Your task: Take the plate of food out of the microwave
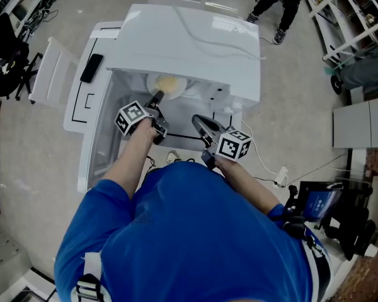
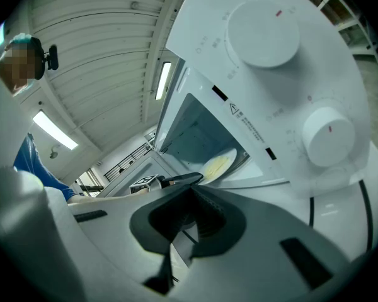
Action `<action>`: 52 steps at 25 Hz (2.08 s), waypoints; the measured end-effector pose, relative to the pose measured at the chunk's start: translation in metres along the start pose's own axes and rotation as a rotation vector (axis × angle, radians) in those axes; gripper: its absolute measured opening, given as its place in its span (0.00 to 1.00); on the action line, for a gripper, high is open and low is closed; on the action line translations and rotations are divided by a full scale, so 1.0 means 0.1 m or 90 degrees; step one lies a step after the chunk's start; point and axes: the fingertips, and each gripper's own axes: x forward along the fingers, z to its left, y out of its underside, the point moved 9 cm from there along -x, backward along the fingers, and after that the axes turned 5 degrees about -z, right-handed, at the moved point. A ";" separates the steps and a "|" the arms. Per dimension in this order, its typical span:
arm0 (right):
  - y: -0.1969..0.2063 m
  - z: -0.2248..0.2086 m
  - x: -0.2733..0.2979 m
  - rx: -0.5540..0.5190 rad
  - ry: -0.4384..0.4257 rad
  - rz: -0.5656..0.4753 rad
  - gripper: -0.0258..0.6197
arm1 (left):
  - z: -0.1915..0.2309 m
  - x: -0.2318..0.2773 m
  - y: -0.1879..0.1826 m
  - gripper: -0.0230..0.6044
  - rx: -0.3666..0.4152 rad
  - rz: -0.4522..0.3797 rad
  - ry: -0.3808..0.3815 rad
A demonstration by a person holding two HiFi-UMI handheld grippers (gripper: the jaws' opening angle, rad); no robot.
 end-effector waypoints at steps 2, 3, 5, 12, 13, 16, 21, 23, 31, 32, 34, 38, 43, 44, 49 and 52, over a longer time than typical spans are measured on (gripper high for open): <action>-0.01 0.00 -0.02 0.000 0.000 -0.001 0.04 | -0.01 0.00 0.00 0.27 -0.006 -0.008 -0.004; -0.02 -0.01 -0.03 0.000 0.001 -0.002 0.04 | -0.01 0.01 0.00 0.22 -0.009 -0.011 -0.004; -0.02 -0.02 -0.04 0.001 0.002 -0.003 0.04 | -0.02 0.01 -0.01 0.19 -0.013 -0.015 0.001; -0.02 -0.05 -0.08 -0.001 0.001 0.000 0.04 | 0.01 0.02 -0.03 0.10 -0.041 -0.037 0.015; -0.02 -0.06 -0.09 -0.001 0.000 0.001 0.04 | 0.02 0.01 -0.02 0.10 -0.047 -0.040 0.019; -0.02 -0.06 -0.10 -0.002 -0.003 0.002 0.04 | 0.04 -0.01 -0.02 0.09 -0.061 -0.050 0.027; -0.01 -0.06 -0.11 -0.004 -0.008 0.005 0.04 | 0.07 -0.06 -0.01 0.07 -0.075 -0.062 0.035; 0.00 -0.06 -0.12 -0.004 -0.009 0.007 0.04 | 0.09 -0.09 0.00 0.07 -0.083 -0.064 0.038; 0.01 -0.03 -0.16 -0.002 -0.005 0.005 0.04 | 0.12 -0.23 0.09 0.07 -0.107 -0.066 0.050; 0.02 -0.03 -0.16 -0.001 -0.003 0.004 0.04 | 0.13 -0.25 0.10 0.07 -0.109 -0.066 0.051; 0.03 -0.01 -0.18 -0.001 -0.001 0.005 0.04 | 0.14 -0.30 0.11 0.07 -0.114 -0.068 0.052; 0.03 0.00 -0.21 -0.010 -0.009 0.007 0.04 | 0.11 -0.41 0.16 0.07 -0.118 -0.075 0.070; 0.07 0.03 -0.33 -0.010 -0.032 0.020 0.04 | 0.11 -0.62 0.29 0.07 -0.129 -0.111 0.077; 0.07 0.03 -0.37 -0.012 -0.038 0.023 0.04 | 0.10 -0.68 0.34 0.07 -0.129 -0.119 0.078; 0.05 0.00 -0.77 -0.017 -0.054 0.024 0.04 | -0.06 -1.02 0.72 0.07 -0.132 -0.154 0.095; 0.08 0.00 -0.95 -0.015 -0.062 0.023 0.04 | -0.11 -1.20 0.91 0.07 -0.136 -0.165 0.105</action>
